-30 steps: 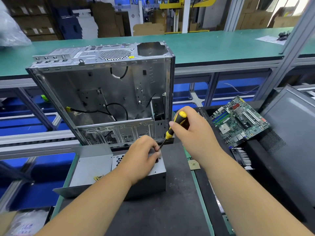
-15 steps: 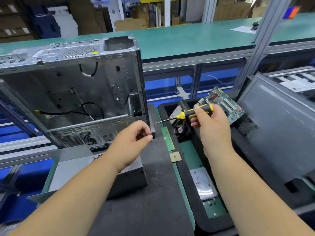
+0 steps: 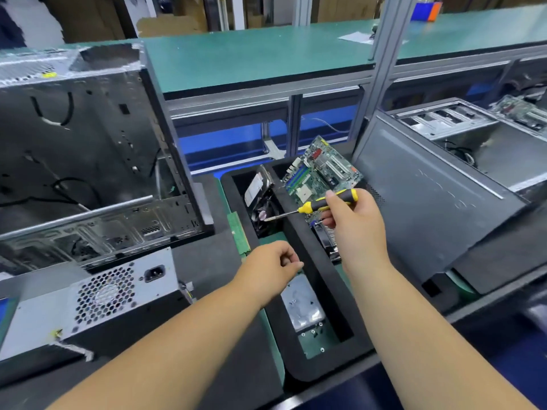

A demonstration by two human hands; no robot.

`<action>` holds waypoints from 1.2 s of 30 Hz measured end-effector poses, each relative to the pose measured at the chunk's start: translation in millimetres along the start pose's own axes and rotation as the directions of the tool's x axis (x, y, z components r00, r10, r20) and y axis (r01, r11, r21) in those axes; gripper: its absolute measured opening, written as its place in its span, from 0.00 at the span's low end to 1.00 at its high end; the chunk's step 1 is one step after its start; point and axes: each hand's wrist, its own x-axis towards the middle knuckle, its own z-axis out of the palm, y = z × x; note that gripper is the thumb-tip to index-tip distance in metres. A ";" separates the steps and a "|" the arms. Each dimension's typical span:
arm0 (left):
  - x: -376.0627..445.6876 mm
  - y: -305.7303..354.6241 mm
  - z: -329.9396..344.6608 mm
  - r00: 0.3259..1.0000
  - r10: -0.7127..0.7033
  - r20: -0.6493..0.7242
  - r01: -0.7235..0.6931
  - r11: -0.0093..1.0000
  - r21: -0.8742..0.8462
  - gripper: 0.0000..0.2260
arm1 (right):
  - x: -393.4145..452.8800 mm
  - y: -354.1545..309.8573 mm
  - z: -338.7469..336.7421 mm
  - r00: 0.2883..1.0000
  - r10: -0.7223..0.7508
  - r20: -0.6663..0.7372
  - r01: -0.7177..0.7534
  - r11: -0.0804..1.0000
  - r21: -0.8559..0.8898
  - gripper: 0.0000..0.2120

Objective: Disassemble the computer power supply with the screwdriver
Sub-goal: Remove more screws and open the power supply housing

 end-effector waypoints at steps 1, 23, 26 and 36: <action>1.7 -0.1 4.1 1.000 -0.011 0.015 0.011 1.000 -0.022 0.04 | -0.8 1.0 -2.3 1.000 0.007 0.001 -0.007 1.000 -0.005 0.10; -79.0 -56.2 -156.0 0.954 0.043 -0.295 0.002 0.989 0.149 0.06 | -48.9 -38.0 126.0 0.936 -0.091 0.340 0.082 0.996 0.043 0.08; -97.3 -85.8 -172.5 0.921 -0.059 -0.386 0.114 0.986 0.121 0.09 | -62.9 -41.5 142.4 0.908 -0.149 0.391 0.177 0.984 -0.037 0.10; -105.8 -121.7 -185.5 0.974 -0.028 -0.225 0.043 0.997 0.064 0.13 | -102.0 -41.2 168.9 0.798 -0.204 0.568 0.406 0.878 -0.255 0.11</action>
